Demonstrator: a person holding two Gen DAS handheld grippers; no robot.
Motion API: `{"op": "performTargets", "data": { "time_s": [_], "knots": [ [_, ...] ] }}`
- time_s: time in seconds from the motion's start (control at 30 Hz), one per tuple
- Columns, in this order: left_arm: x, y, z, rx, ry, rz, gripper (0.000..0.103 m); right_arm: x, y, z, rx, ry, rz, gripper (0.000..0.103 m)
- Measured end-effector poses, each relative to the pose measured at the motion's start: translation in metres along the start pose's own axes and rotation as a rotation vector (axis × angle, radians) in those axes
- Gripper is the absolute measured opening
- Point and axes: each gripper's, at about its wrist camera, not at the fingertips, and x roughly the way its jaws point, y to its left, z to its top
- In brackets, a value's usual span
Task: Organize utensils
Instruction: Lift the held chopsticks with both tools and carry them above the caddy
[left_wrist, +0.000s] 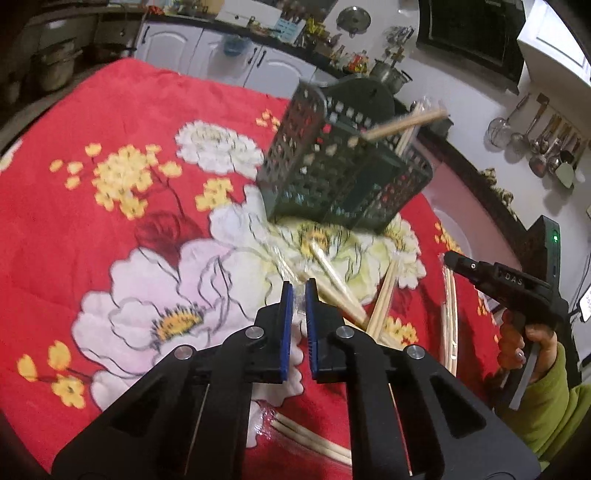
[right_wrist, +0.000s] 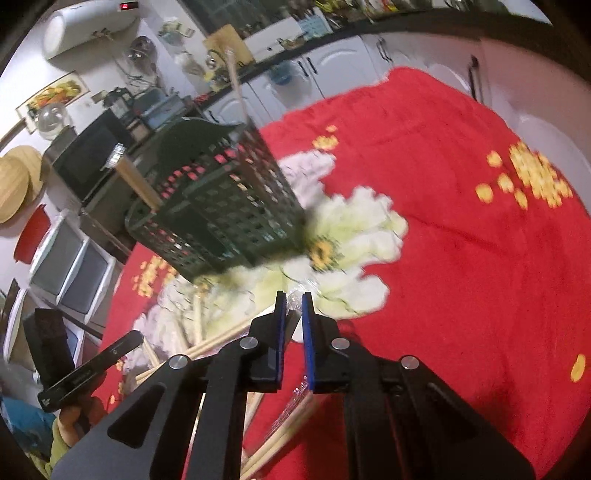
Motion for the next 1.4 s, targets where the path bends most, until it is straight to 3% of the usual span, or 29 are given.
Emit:
{"op": "performTargets", "data": {
  "time_s": [0.5, 1.4],
  "knots": [
    [-0.052, -0.03, 0.053, 0.098, -0.173, 0.005, 0.004, -0.026, 0.037, 0.04, -0.114, -0.13, 0.007, 0.007],
    [-0.072, -0.107, 0.1, 0.281, -0.284, -0.067, 0.004, -0.07, 0.086, 0.054, -0.284, -0.3, 0.021, 0.006]
  ]
}}
